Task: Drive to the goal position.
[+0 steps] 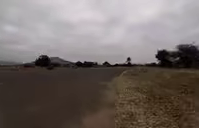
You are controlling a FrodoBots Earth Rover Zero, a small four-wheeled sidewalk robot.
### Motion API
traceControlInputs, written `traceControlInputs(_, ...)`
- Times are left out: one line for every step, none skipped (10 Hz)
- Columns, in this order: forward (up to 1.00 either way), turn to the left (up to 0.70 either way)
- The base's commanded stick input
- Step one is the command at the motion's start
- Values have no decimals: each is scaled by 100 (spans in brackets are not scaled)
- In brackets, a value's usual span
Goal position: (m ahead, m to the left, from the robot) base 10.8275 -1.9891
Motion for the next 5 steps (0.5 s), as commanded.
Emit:
traceControlInputs(85,-28)
traceControlInputs(85,-15)
traceControlInputs(85,0)
traceControlInputs(85,0)
traceControlInputs(85,0)
